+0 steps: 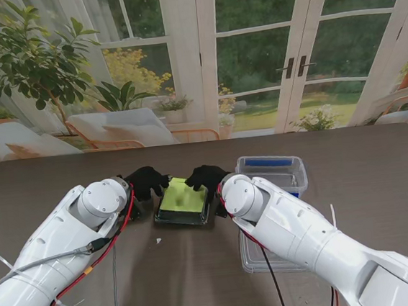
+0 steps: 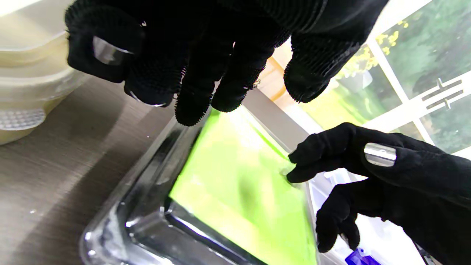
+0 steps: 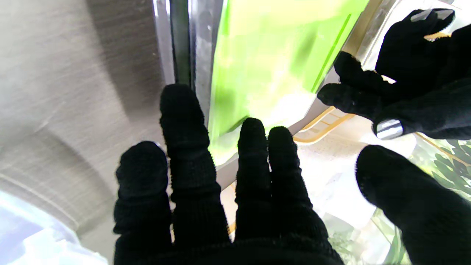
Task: Pair container bodies with their lids
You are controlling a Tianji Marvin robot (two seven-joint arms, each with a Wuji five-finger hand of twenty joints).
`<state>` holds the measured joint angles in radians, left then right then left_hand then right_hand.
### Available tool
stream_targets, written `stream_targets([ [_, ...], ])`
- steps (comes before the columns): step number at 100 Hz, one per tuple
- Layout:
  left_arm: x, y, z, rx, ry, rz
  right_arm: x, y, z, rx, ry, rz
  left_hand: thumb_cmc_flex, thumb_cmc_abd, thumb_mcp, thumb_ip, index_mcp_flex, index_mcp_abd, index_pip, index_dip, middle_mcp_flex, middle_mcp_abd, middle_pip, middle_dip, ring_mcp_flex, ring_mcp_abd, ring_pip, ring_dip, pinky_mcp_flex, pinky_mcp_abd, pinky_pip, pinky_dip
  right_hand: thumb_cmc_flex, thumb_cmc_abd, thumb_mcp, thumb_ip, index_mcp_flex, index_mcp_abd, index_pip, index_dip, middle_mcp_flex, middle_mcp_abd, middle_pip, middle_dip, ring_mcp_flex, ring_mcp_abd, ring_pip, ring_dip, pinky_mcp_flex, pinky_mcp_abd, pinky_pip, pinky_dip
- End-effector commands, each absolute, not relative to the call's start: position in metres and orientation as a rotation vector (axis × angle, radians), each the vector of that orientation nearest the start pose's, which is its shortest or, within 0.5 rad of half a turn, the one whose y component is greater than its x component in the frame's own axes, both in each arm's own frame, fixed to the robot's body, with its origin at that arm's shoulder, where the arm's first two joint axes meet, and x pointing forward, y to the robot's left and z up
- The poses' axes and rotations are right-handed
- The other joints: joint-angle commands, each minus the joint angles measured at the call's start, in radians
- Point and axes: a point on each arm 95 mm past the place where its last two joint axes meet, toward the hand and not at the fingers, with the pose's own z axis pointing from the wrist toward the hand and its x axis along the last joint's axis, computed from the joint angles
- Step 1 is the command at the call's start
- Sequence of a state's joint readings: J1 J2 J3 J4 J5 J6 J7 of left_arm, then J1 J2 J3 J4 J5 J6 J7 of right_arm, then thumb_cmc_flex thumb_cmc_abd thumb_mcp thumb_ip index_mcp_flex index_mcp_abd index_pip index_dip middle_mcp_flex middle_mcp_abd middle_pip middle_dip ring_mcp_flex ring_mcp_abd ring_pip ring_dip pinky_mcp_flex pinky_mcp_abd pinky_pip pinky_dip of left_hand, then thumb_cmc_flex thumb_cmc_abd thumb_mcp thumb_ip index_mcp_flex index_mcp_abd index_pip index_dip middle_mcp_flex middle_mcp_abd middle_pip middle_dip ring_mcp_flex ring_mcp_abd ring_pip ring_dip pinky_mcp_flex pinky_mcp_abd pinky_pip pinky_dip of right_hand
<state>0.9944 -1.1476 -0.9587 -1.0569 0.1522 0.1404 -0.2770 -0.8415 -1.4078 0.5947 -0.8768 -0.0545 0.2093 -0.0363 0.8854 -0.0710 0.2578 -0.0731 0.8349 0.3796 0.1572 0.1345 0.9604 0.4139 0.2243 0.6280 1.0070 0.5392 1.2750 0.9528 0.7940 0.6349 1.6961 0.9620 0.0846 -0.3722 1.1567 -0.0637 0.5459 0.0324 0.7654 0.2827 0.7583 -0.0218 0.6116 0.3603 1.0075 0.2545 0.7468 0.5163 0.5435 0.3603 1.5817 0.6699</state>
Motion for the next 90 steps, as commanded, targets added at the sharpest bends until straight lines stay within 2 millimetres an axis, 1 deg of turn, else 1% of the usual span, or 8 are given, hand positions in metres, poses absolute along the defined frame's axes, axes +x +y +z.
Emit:
stream_targets([
  [1, 0.538, 0.005, -0.325, -2.154, 1.336, -1.532, 0.537, 0.157, -0.34, -2.322, -1.612, -1.828, 0.0, 0.002, -0.033, 0.019, -0.016, -0.006, -0.007, -0.003, -0.022, 0.03, -0.02, -0.013, -0.017, 0.052, -0.01, 0.008, 0.004, -0.015, 0.01, 0.018, -0.009, -0.004, -0.012, 0.0, -0.024, -0.004, 0.015, 0.015, -0.039, 0.09, -0.013, -0.026, -0.019, -0.006, 0.014, -0.009, 0.144, -0.031, 0.021, 0.024],
  [25, 0.541, 0.004, -0.33, -2.168, 1.338, -1.522, 0.541, 0.156, -0.343, -2.337, -1.597, -1.811, 0.001, 0.001, -0.032, 0.019, -0.014, -0.004, -0.007, -0.003, -0.02, 0.029, -0.019, -0.014, -0.021, 0.056, -0.011, 0.009, 0.001, -0.017, 0.009, 0.019, -0.007, -0.004, -0.012, 0.001, -0.038, 0.003, 0.025, 0.019, -0.045, 0.096, -0.007, -0.027, -0.023, -0.007, 0.018, -0.012, 0.143, -0.031, 0.024, 0.025],
  [43, 0.541, 0.003, -0.33, -2.171, 1.344, -1.509, 0.542, 0.157, -0.347, -2.338, -1.595, -1.796, 0.0, 0.002, -0.032, 0.019, -0.015, -0.005, -0.008, -0.003, -0.017, 0.031, -0.018, -0.014, -0.019, 0.057, -0.011, 0.01, 0.001, -0.017, 0.009, 0.02, -0.008, -0.004, -0.012, 0.001, -0.034, 0.002, 0.026, 0.018, -0.043, 0.094, -0.007, -0.029, -0.021, -0.01, 0.018, -0.014, 0.143, -0.029, 0.024, 0.024],
  [90, 0.543, 0.005, -0.336, -2.164, 1.422, -1.424, 0.545, 0.158, -0.361, -2.355, -1.581, -1.735, -0.002, 0.005, -0.036, 0.019, -0.006, -0.002, -0.003, -0.001, -0.011, 0.029, -0.016, -0.013, -0.015, 0.056, -0.01, 0.01, 0.001, -0.017, 0.008, 0.021, -0.007, -0.003, -0.011, 0.0, -0.031, 0.009, 0.027, 0.017, -0.042, 0.097, -0.005, -0.03, -0.024, -0.005, 0.019, -0.016, 0.138, -0.03, 0.021, 0.023],
])
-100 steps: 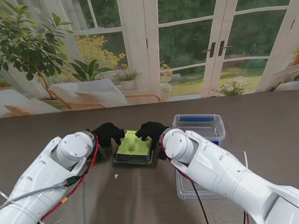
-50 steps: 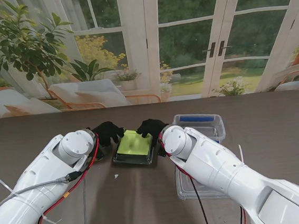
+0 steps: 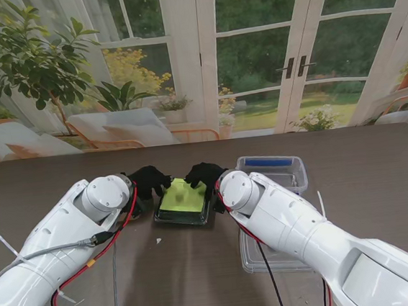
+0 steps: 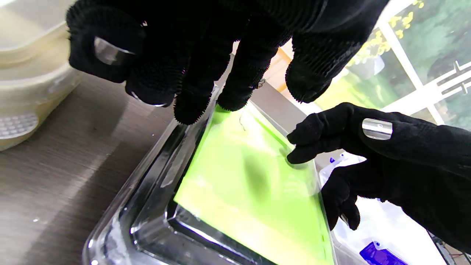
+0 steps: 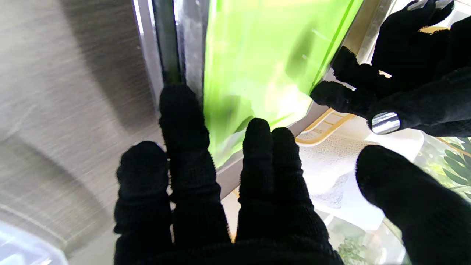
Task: Pair container bodies with their lids
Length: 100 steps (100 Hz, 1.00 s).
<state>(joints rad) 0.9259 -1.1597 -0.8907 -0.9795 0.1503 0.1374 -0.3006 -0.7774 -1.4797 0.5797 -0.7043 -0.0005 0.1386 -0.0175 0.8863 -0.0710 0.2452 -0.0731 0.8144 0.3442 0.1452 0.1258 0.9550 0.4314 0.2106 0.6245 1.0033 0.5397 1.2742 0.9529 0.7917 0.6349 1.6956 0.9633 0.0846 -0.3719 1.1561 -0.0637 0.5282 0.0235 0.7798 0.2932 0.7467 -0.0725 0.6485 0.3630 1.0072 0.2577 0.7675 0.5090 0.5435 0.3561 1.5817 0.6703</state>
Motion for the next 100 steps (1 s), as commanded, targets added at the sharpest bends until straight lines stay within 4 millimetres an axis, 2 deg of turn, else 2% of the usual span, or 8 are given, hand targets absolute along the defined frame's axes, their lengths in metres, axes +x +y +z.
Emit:
stream_targets([
  [1, 0.543, 0.005, -0.336, -2.165, 1.424, -1.422, 0.545, 0.158, -0.361, -2.355, -1.581, -1.734, -0.003, 0.004, -0.024, 0.019, 0.014, 0.034, 0.008, 0.007, -0.006, 0.012, -0.003, -0.01, -0.011, 0.055, -0.009, 0.01, 0.004, -0.017, 0.009, 0.02, -0.007, -0.003, -0.01, 0.0, -0.013, 0.017, 0.013, 0.006, -0.032, 0.147, -0.043, -0.033, -0.024, -0.008, -0.002, -0.008, 0.138, -0.026, 0.021, 0.023],
  [45, 0.535, 0.01, -0.351, -2.188, 1.474, -1.319, 0.543, 0.157, -0.366, -2.351, -1.56, -1.715, -0.001, 0.009, -0.033, 0.02, 0.008, 0.035, 0.002, 0.005, -0.01, 0.01, -0.004, -0.01, -0.015, 0.052, -0.01, 0.009, 0.001, -0.019, 0.008, 0.02, -0.004, -0.004, -0.009, -0.001, -0.021, 0.016, 0.012, 0.006, -0.037, 0.148, -0.042, -0.032, -0.028, -0.006, -0.001, -0.009, 0.13, -0.027, 0.019, 0.024],
  [63, 0.534, 0.012, -0.34, -2.151, 1.455, -1.358, 0.543, 0.159, -0.356, -2.33, -1.527, -1.762, 0.0, 0.007, -0.035, 0.021, 0.008, 0.037, 0.002, 0.004, -0.006, 0.011, -0.002, -0.009, -0.014, 0.05, -0.01, 0.009, 0.0, -0.02, 0.007, 0.02, -0.005, -0.003, -0.014, -0.002, -0.042, 0.009, 0.013, 0.007, -0.046, 0.128, -0.042, -0.032, -0.031, -0.004, 0.001, -0.008, 0.126, -0.028, 0.018, 0.026],
  [100, 0.53, 0.017, -0.315, -2.079, 1.403, -1.456, 0.541, 0.158, -0.335, -2.312, -1.471, -1.837, -0.001, 0.007, -0.033, 0.021, 0.012, 0.036, 0.005, 0.005, 0.001, 0.014, 0.003, -0.001, -0.008, 0.047, -0.007, 0.007, 0.001, -0.025, 0.011, 0.022, -0.009, -0.001, -0.032, -0.003, -0.048, -0.006, 0.011, 0.005, -0.045, 0.113, -0.058, -0.039, 0.001, 0.021, 0.015, -0.004, 0.133, -0.013, 0.017, 0.032],
])
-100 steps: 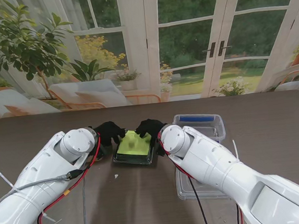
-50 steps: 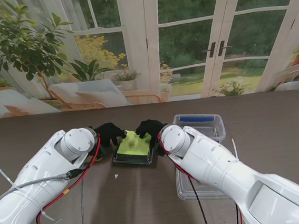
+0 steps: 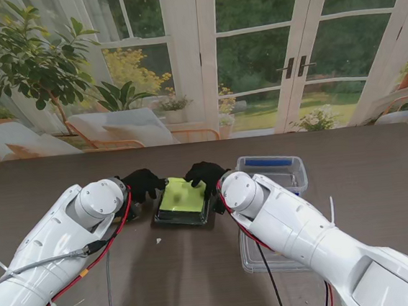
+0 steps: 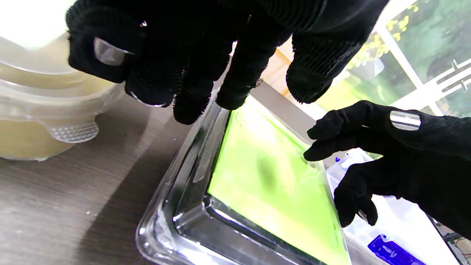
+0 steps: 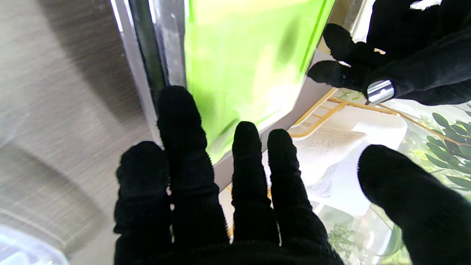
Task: Pair container bodies with their lids
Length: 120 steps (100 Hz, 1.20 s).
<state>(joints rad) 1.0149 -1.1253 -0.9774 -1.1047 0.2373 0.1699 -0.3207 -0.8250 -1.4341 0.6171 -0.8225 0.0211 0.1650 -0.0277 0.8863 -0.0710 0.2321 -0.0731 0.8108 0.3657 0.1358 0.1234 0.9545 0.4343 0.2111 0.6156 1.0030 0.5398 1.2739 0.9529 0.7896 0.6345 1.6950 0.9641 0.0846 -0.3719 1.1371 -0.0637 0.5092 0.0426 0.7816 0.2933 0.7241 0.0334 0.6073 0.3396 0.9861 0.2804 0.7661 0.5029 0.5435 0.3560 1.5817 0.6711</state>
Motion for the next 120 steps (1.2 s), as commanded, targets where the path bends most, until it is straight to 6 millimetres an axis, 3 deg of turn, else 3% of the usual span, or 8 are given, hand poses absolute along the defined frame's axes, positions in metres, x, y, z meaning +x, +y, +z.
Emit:
stream_targets([
  [1, 0.53, 0.017, -0.315, -2.077, 1.403, -1.458, 0.541, 0.158, -0.334, -2.312, -1.47, -1.839, -0.002, 0.007, -0.02, 0.021, 0.015, 0.015, 0.014, 0.008, 0.001, 0.011, 0.003, 0.008, -0.007, 0.046, -0.006, 0.007, 0.003, -0.025, 0.011, 0.021, -0.01, -0.001, -0.014, -0.003, -0.028, -0.025, 0.009, 0.005, -0.023, 0.008, -0.017, -0.016, 0.024, -0.002, 0.017, 0.002, 0.133, -0.012, 0.016, 0.031],
  [40, 0.518, 0.016, -0.301, -2.017, 1.363, -1.554, 0.531, 0.15, -0.317, -2.292, -1.458, -1.912, 0.0, 0.002, -0.015, 0.021, 0.015, 0.016, 0.015, 0.008, -0.003, 0.016, -0.001, 0.008, -0.029, 0.051, -0.017, 0.005, -0.011, -0.028, 0.005, 0.02, -0.007, -0.016, -0.025, -0.003, -0.016, -0.045, -0.004, -0.002, 0.001, 0.001, -0.044, -0.028, 0.057, 0.01, 0.007, -0.001, 0.153, 0.007, 0.012, 0.034],
  [56, 0.504, 0.013, -0.294, -1.997, 1.308, -1.638, 0.519, 0.137, -0.306, -2.265, -1.497, -1.995, -0.003, -0.005, 0.003, 0.019, 0.016, 0.013, 0.017, 0.01, -0.017, 0.013, -0.012, -0.013, -0.161, 0.09, -0.217, -0.053, -0.149, -0.02, -0.115, 0.046, 0.007, -0.041, -0.017, -0.008, 0.0, -0.041, -0.004, -0.002, 0.021, 0.014, -0.037, -0.024, 0.04, -0.009, -0.015, -0.006, 0.112, 0.012, -0.048, 0.013],
  [60, 0.499, 0.012, -0.293, -1.993, 1.292, -1.658, 0.515, 0.133, -0.304, -2.257, -1.512, -2.013, -0.004, -0.006, 0.007, 0.018, 0.017, 0.009, 0.019, 0.01, -0.023, 0.009, -0.017, -0.025, -0.213, 0.09, -0.304, -0.09, -0.227, -0.021, -0.19, 0.043, 0.008, -0.045, -0.016, -0.01, 0.005, -0.043, -0.003, -0.001, 0.028, 0.017, -0.032, -0.022, 0.033, -0.013, -0.023, -0.007, 0.087, 0.013, -0.085, -0.001],
  [66, 0.492, 0.01, -0.292, -1.982, 1.275, -1.686, 0.509, 0.125, -0.301, -2.249, -1.535, -2.035, -0.004, -0.007, 0.009, 0.018, 0.015, 0.004, 0.018, 0.01, -0.028, 0.003, -0.02, -0.041, -0.274, 0.08, -0.429, -0.159, -0.348, -0.035, -0.308, -0.001, 0.011, -0.05, -0.013, -0.01, 0.016, -0.043, 0.001, 0.0, 0.041, 0.021, -0.023, -0.018, 0.019, -0.02, -0.035, -0.009, 0.064, 0.015, -0.123, -0.017],
  [81, 0.471, 0.007, -0.29, -1.964, 1.247, -1.743, 0.492, 0.106, -0.298, -2.239, -1.595, -2.057, 0.001, -0.005, 0.002, 0.019, 0.017, -0.006, 0.021, 0.012, -0.04, -0.013, -0.034, -0.085, -0.395, 0.03, -0.679, -0.317, -0.565, -0.105, -0.467, -0.197, 0.012, -0.054, -0.004, -0.012, 0.045, -0.048, 0.007, 0.003, 0.074, 0.033, -0.009, -0.004, -0.019, -0.025, -0.091, -0.028, 0.012, 0.017, -0.201, -0.053],
  [96, 0.449, 0.003, -0.291, -1.966, 1.204, -1.799, 0.473, 0.081, -0.297, -2.21, -1.709, -2.08, 0.015, 0.0, -0.02, 0.021, 0.013, -0.008, 0.021, 0.013, -0.068, -0.018, -0.052, -0.131, -0.47, -0.006, -0.831, -0.399, -0.677, -0.165, -0.643, -0.334, 0.009, -0.055, -0.004, -0.013, 0.078, -0.065, 0.006, 0.003, 0.088, 0.026, -0.014, 0.002, -0.048, -0.04, -0.153, -0.053, -0.032, 0.005, -0.262, -0.083],
  [120, 0.419, 0.0, -0.297, -1.934, 1.2, -1.841, 0.442, 0.038, -0.3, -2.125, -1.937, -2.062, 0.043, 0.019, -0.078, 0.026, 0.0, -0.015, 0.013, 0.018, -0.111, -0.033, -0.07, -0.179, -0.539, -0.044, -0.951, -0.459, -0.754, -0.228, -0.836, -0.381, 0.01, -0.074, -0.019, -0.015, 0.096, -0.099, -0.006, 0.0, 0.071, 0.025, -0.024, 0.013, -0.114, -0.073, -0.209, -0.069, -0.118, -0.034, -0.352, -0.122],
])
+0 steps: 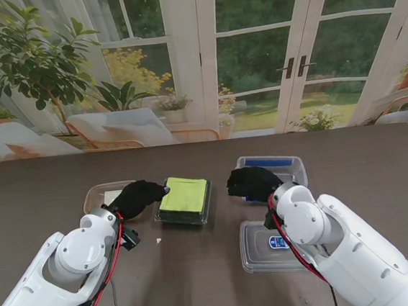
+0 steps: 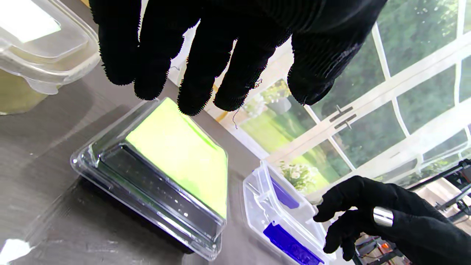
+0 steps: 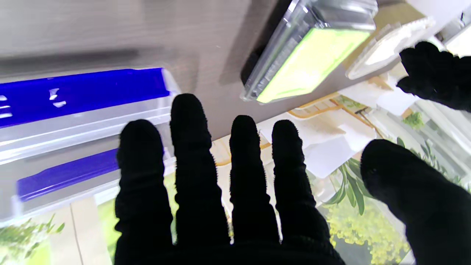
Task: Pair container bodies with their lids
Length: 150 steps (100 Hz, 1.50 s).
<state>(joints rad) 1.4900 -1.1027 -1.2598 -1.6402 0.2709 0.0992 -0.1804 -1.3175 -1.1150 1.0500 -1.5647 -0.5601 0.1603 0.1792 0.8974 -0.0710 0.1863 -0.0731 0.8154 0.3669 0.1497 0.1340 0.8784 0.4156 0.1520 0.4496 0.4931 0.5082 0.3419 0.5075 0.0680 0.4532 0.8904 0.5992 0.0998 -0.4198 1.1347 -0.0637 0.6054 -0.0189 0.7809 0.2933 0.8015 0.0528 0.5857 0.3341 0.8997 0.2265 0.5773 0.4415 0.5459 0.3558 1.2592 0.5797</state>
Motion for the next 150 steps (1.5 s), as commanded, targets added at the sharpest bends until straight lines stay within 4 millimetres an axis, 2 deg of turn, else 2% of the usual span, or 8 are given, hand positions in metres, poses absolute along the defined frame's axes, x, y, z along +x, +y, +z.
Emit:
stream_targets([
  [1, 0.418, -0.001, -0.298, -1.93, 1.197, -1.843, 0.441, 0.036, -0.3, -2.12, -1.947, -2.06, 0.032, 0.019, -0.034, 0.026, -0.004, -0.016, -0.001, 0.008, -0.033, -0.014, -0.01, -0.013, -0.03, -0.012, -0.02, -0.014, -0.032, -0.047, -0.034, -0.016, -0.005, -0.028, -0.018, -0.016, -0.001, -0.039, -0.005, 0.0, -0.009, 0.006, -0.002, 0.019, -0.031, -0.02, -0.022, -0.008, -0.124, -0.035, -0.032, -0.031],
  [32, 0.393, -0.003, -0.308, -1.915, 1.153, -1.873, 0.415, -0.002, -0.305, -2.033, -2.205, -1.998, 0.045, 0.029, -0.061, 0.029, -0.003, -0.013, -0.002, 0.011, -0.034, -0.009, -0.009, -0.022, -0.028, -0.01, -0.048, -0.022, -0.037, -0.051, -0.082, -0.011, -0.013, -0.041, -0.063, -0.018, -0.041, -0.072, -0.004, 0.005, -0.085, -0.003, 0.038, 0.061, -0.119, -0.056, -0.046, -0.016, -0.184, -0.075, -0.092, -0.043],
  [46, 0.385, -0.003, -0.308, -1.898, 1.132, -1.894, 0.405, -0.014, -0.309, -2.007, -2.295, -1.988, 0.05, 0.031, -0.072, 0.03, -0.003, -0.011, -0.002, 0.012, -0.032, -0.007, -0.009, -0.023, -0.026, -0.008, -0.055, -0.023, -0.035, -0.051, -0.087, -0.005, -0.012, -0.05, -0.07, -0.017, -0.044, -0.092, -0.009, 0.004, -0.103, -0.01, 0.042, 0.067, -0.142, -0.062, -0.062, -0.024, -0.198, -0.082, -0.107, -0.046],
  [58, 0.381, -0.004, -0.308, -1.889, 1.114, -1.915, 0.401, -0.02, -0.312, -1.968, -2.379, -1.949, 0.053, 0.034, -0.081, 0.031, -0.002, -0.012, -0.002, 0.013, -0.03, -0.007, -0.008, -0.024, -0.023, -0.006, -0.057, -0.023, -0.035, -0.051, -0.089, -0.001, -0.014, -0.052, -0.087, -0.018, -0.089, -0.114, -0.037, -0.007, -0.139, -0.029, 0.029, 0.066, -0.17, -0.073, -0.099, -0.044, -0.215, -0.092, -0.13, -0.05],
  [85, 0.38, -0.005, -0.311, -1.9, 1.109, -1.93, 0.399, -0.023, -0.331, -1.952, -2.491, -1.856, 0.062, 0.037, -0.096, 0.033, -0.001, -0.009, -0.002, 0.014, -0.029, -0.005, -0.008, -0.025, -0.023, -0.004, -0.062, -0.022, -0.034, -0.048, -0.101, 0.003, 0.001, -0.073, -0.117, -0.018, -0.219, -0.149, -0.09, -0.032, -0.259, -0.049, 0.02, 0.06, -0.26, -0.083, -0.17, -0.08, -0.29, -0.115, -0.201, -0.063],
  [115, 0.377, -0.004, -0.313, -1.912, 1.122, -1.916, 0.406, -0.018, -0.35, -1.99, -2.602, -1.768, 0.069, 0.042, -0.112, 0.035, 0.001, -0.011, -0.001, 0.016, -0.025, -0.004, -0.007, -0.025, -0.022, -0.004, -0.064, -0.022, -0.034, -0.049, -0.111, 0.006, 0.037, -0.166, -0.087, -0.037, -0.298, -0.148, -0.011, -0.008, -0.39, -0.074, 0.11, 0.112, -0.35, -0.136, -0.156, -0.078, -0.353, -0.152, -0.254, -0.046],
  [150, 0.374, -0.003, -0.313, -1.918, 1.131, -1.906, 0.411, -0.021, -0.36, -2.053, -2.729, -1.69, 0.074, 0.046, -0.127, 0.038, 0.003, -0.009, 0.0, 0.017, -0.015, -0.003, -0.005, -0.025, -0.018, -0.003, -0.065, -0.022, -0.033, -0.05, -0.121, 0.009, 0.038, -0.188, -0.091, -0.044, -0.362, -0.163, -0.023, -0.021, -0.442, -0.083, 0.108, 0.119, -0.371, -0.137, -0.14, -0.075, -0.37, -0.159, -0.27, -0.04],
])
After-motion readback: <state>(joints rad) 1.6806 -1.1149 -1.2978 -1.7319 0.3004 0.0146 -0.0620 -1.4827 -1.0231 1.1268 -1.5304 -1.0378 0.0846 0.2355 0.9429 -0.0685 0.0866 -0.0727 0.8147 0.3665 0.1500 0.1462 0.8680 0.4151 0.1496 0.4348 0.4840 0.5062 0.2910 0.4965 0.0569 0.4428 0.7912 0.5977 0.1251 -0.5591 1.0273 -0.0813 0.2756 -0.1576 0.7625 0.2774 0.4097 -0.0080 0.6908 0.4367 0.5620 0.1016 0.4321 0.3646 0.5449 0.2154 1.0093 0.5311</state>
